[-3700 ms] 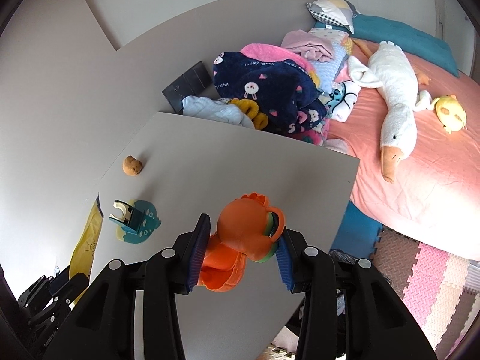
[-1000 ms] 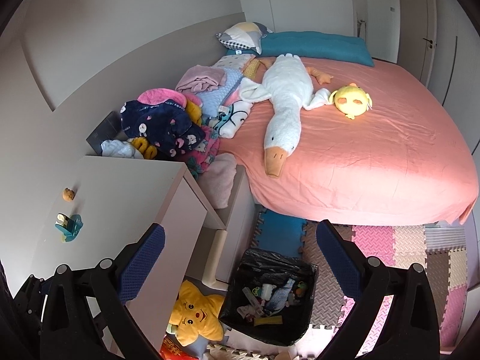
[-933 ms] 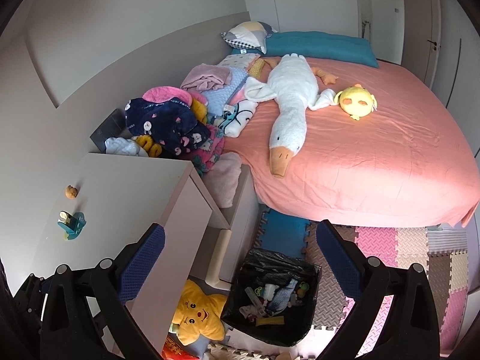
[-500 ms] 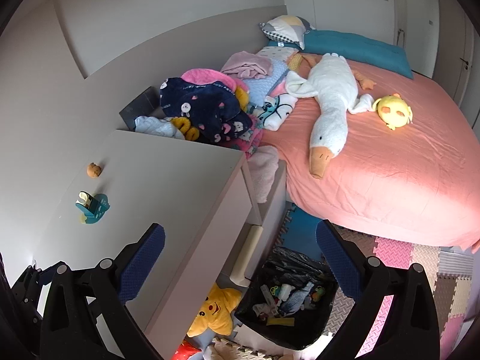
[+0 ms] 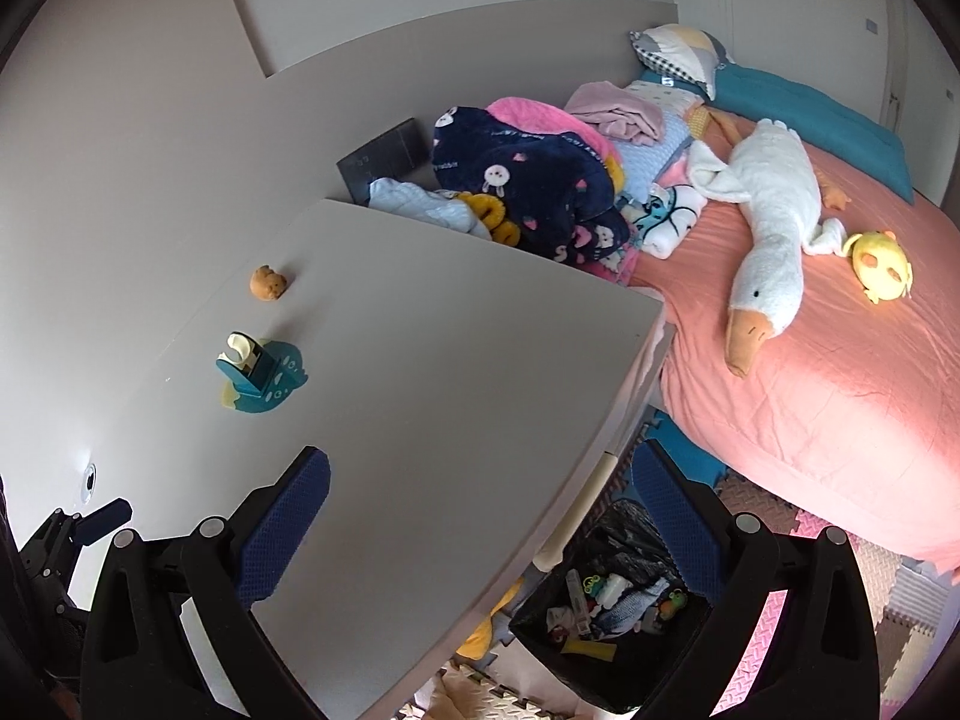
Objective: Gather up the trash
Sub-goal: 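Move both open tools back over the desk toward the remaining toys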
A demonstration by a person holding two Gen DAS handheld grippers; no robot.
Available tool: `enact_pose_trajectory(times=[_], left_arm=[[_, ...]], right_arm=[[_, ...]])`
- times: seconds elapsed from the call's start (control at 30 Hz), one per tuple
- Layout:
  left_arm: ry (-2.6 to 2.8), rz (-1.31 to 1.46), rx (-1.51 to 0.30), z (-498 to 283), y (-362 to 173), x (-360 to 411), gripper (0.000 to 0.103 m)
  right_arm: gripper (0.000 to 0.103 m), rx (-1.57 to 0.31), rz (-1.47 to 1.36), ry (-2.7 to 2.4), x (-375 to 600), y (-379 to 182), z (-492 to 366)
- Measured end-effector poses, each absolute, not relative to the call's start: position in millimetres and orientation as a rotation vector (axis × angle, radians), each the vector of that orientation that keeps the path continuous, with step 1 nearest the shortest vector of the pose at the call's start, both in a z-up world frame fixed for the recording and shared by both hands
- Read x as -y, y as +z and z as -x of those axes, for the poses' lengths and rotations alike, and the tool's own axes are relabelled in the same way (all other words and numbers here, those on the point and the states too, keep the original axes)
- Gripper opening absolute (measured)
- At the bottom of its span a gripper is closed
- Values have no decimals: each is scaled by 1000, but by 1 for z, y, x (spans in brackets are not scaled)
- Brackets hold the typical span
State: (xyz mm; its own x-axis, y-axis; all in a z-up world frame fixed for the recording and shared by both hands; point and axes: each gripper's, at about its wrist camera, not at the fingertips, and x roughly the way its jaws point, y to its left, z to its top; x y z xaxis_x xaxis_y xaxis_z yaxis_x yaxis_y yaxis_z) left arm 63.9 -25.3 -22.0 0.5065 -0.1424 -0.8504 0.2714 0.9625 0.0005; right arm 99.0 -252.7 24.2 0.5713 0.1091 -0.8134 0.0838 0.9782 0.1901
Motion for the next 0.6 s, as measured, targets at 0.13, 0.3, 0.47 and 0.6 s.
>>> enact_pose_trajectory(times=[0.13, 0.3, 0.47, 0.6], left_arm=[[-206, -120, -1020, -69, -25, 3, 97], [-144, -85, -1032, -76, -29, -28, 97], [-82, -35, -1045, -84, -35, -60, 97], [-38, -5, -1051, -92, -40, -83, 97]], right_arm=[[100, -980, -203, 61, 229, 19, -113], [100, -989, -178, 129, 199, 11, -130], [100, -990, -149, 191, 168, 3, -148], [100, -992, -111, 245, 145, -3, -161]])
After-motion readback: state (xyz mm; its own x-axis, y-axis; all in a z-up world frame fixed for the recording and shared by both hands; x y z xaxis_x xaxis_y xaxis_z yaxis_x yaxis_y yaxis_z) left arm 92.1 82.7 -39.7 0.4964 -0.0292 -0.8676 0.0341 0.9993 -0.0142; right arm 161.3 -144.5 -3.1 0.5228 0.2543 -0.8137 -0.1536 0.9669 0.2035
